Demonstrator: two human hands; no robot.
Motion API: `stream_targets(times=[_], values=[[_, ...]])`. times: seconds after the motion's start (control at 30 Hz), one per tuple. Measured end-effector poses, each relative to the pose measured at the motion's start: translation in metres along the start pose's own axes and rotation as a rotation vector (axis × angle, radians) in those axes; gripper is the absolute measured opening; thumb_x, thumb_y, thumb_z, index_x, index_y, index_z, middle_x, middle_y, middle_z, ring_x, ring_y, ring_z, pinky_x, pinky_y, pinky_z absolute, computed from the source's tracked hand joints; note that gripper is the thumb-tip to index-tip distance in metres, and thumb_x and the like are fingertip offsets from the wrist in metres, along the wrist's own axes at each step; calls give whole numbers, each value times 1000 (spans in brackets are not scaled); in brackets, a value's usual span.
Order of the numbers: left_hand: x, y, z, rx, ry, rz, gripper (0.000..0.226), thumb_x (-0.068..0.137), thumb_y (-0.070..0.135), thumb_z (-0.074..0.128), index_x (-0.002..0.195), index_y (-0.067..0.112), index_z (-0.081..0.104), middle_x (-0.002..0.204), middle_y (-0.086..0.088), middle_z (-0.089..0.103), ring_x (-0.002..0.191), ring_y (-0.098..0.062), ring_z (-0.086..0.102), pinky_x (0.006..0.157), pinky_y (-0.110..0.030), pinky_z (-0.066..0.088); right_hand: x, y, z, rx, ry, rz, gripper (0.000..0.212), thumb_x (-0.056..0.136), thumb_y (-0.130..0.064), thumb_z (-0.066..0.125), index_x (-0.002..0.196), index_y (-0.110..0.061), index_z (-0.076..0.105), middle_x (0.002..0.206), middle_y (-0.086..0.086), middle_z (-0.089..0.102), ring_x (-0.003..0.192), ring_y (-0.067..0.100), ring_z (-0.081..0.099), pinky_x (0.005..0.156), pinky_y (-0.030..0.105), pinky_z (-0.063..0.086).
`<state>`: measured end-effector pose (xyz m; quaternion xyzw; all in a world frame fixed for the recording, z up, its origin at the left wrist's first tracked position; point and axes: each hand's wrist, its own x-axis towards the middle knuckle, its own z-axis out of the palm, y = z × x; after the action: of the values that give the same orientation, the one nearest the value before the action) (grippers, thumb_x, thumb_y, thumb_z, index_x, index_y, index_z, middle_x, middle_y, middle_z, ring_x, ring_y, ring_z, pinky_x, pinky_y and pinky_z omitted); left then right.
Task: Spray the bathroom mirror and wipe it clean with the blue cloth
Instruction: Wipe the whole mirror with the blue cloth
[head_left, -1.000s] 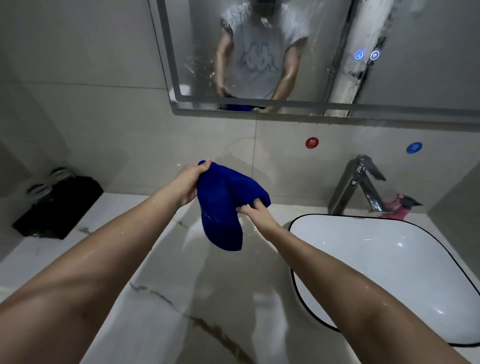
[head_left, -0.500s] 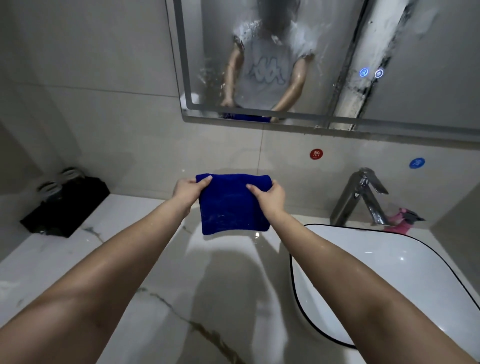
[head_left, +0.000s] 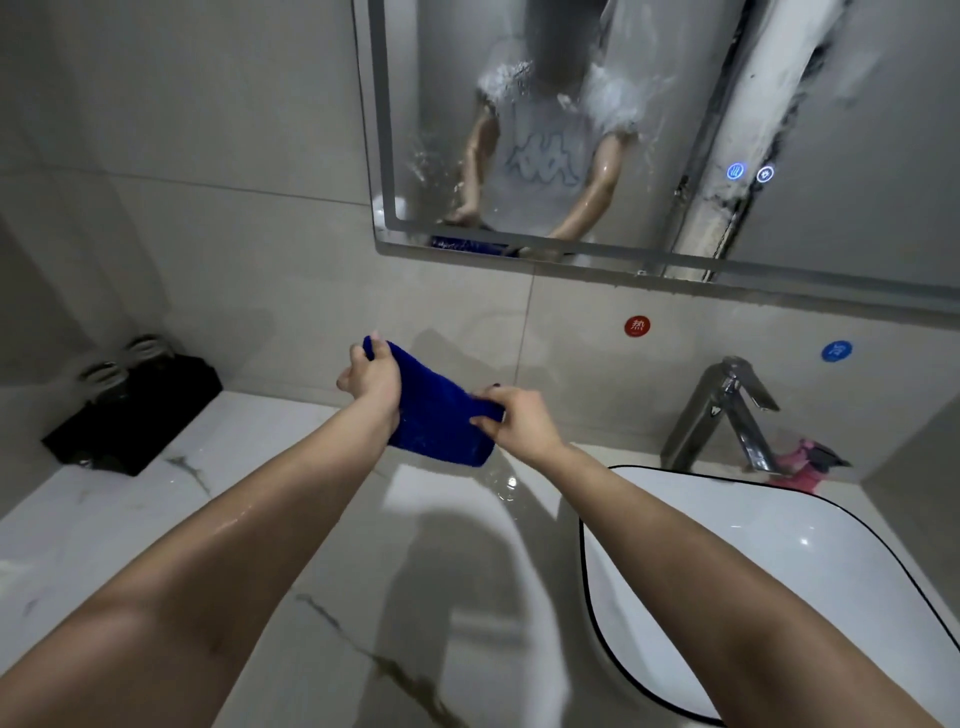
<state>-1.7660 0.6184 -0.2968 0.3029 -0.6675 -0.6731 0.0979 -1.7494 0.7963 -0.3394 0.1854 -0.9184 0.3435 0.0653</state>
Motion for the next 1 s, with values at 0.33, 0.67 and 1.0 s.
stream_targets(times=[0.33, 0.67, 1.0], values=[[18, 13, -2, -44, -131, 101, 25, 72, 8, 62, 93, 12, 51, 104, -13, 63, 94, -30, 62, 86, -46, 54, -8, 7, 6, -163, -113, -220, 26, 82, -37, 70, 105, -24, 73, 112, -1, 45, 93, 12, 44, 87, 27, 42], [20, 34, -2, 221, -68, 317, 17, 66, 22, 65, 81, 19, 58, 119, 6, 60, 113, -24, 51, 96, -41, 46, -3, 6, -2, 8, 71, 66, 23, 98, -14, 39, 112, -4, 55, 109, 13, 61, 101, 27, 57, 84, 26, 40], [3, 30, -15, 82, -328, 259, 50, 73, 42, 75, 103, 14, 46, 95, -1, 56, 85, -17, 57, 75, -34, 48, 19, -6, -32, 20, 393, 120, 25, 99, -15, 37, 117, -11, 53, 114, 8, 61, 101, 24, 58, 90, 39, 47]])
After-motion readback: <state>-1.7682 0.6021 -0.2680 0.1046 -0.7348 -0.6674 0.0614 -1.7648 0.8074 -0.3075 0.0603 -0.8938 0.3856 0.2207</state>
